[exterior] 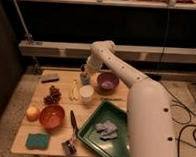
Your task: Stack cups on top of each other
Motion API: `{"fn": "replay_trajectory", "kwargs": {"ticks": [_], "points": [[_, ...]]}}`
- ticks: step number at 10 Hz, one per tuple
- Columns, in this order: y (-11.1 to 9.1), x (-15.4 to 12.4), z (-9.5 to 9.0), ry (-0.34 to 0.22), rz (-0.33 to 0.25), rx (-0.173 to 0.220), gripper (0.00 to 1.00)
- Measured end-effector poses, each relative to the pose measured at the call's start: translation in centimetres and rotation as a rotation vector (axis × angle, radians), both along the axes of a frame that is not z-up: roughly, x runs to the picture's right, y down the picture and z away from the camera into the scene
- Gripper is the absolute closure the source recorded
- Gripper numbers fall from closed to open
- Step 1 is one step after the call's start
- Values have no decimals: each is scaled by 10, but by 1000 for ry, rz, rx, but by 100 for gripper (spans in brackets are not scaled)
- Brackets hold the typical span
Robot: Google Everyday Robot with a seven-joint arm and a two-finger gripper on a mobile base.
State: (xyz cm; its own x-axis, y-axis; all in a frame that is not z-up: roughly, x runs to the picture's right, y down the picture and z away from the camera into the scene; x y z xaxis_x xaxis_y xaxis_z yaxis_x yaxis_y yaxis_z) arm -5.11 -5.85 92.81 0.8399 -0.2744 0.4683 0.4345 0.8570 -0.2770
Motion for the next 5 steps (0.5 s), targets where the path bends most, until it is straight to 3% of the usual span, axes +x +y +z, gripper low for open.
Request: {"fn": "replay_trajectory", "kwargs": {"ticks": [5], "points": [[1, 4, 1, 21, -7, -17, 38]]}}
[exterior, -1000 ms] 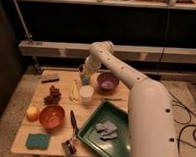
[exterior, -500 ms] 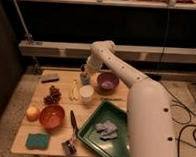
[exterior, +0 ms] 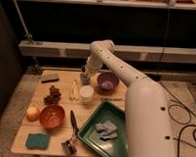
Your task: Stack cups on top of each other
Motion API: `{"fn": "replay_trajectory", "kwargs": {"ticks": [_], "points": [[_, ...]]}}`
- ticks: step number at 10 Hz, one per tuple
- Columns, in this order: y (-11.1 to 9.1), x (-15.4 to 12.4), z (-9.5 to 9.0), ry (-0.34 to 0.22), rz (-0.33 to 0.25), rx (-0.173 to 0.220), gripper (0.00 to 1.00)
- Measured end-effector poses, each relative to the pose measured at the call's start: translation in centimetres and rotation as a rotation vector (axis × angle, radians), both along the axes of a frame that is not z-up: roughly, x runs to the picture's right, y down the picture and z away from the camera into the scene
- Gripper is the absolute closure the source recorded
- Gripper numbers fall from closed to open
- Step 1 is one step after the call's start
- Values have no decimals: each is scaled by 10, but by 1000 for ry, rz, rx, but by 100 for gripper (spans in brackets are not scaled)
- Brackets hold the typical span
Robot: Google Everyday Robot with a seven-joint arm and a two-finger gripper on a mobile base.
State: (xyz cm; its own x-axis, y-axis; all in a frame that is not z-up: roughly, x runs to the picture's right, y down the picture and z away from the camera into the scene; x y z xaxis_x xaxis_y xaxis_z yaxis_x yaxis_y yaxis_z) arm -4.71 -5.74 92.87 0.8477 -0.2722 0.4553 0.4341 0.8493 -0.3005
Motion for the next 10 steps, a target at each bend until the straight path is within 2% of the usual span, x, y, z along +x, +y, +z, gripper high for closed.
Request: {"fn": "replay_trajectory", "kwargs": {"ticks": [1, 2, 10], "points": [[0, -3, 0, -5, -2, -3, 28], [1, -4, 0, -12, 2, -7, 22], [-1, -5, -1, -24, 18, -4, 20]]}}
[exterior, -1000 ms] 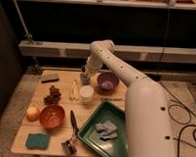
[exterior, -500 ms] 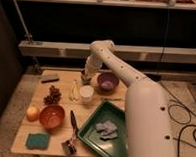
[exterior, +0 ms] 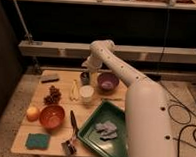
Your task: Stack cups on top of each other
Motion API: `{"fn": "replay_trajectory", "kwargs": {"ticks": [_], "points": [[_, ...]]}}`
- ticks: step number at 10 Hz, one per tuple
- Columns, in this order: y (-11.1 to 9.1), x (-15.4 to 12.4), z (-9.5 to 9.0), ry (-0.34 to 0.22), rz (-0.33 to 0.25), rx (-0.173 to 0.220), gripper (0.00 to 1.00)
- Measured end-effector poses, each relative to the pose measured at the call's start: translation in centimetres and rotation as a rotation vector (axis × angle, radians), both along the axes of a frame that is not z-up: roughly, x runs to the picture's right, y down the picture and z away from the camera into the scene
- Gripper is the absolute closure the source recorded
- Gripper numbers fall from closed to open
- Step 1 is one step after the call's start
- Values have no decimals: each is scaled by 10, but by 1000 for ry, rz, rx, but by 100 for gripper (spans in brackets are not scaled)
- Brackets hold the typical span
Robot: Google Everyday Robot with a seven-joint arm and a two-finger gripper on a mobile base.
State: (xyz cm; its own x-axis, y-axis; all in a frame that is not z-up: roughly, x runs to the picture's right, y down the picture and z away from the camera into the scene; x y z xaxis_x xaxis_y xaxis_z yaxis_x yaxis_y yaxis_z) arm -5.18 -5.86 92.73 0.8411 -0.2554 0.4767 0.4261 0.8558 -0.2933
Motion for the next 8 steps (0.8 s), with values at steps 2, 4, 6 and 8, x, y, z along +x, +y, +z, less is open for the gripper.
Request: {"fn": "replay_trajectory", "kwargs": {"ticks": [2, 4, 6, 8], "points": [[0, 1, 2, -10, 14, -12, 20], [6, 9, 10, -58, 50, -53, 20], [6, 3, 11, -80, 52, -63, 20], [6, 7, 12, -75, 53, -62, 20]]}}
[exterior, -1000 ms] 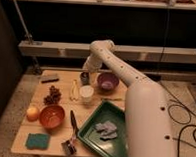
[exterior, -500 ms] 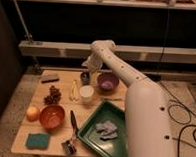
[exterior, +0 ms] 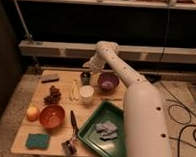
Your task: Stack cups on top of each other
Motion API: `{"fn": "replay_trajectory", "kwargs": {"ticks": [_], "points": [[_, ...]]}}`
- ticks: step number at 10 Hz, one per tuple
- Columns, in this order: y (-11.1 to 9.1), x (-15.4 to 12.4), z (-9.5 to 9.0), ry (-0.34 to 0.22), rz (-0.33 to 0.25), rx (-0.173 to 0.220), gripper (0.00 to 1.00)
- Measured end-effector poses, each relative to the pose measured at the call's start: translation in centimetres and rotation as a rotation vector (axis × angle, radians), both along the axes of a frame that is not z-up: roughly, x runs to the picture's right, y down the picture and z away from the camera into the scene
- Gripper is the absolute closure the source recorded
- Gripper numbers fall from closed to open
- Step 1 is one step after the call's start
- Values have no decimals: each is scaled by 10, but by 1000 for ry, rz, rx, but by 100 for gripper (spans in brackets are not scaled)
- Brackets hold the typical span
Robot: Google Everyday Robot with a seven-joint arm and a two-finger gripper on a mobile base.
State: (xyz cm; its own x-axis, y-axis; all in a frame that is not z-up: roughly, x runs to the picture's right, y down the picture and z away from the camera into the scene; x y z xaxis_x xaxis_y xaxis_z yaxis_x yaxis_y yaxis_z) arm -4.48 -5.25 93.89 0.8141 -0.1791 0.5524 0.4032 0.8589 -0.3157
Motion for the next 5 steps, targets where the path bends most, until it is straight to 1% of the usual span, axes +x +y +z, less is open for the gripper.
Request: {"fn": "replay_trajectory", "kwargs": {"ticks": [2, 5], "points": [[0, -3, 2, -1, -2, -12, 20], [-2, -21, 10, -10, -8, -35, 20]]}}
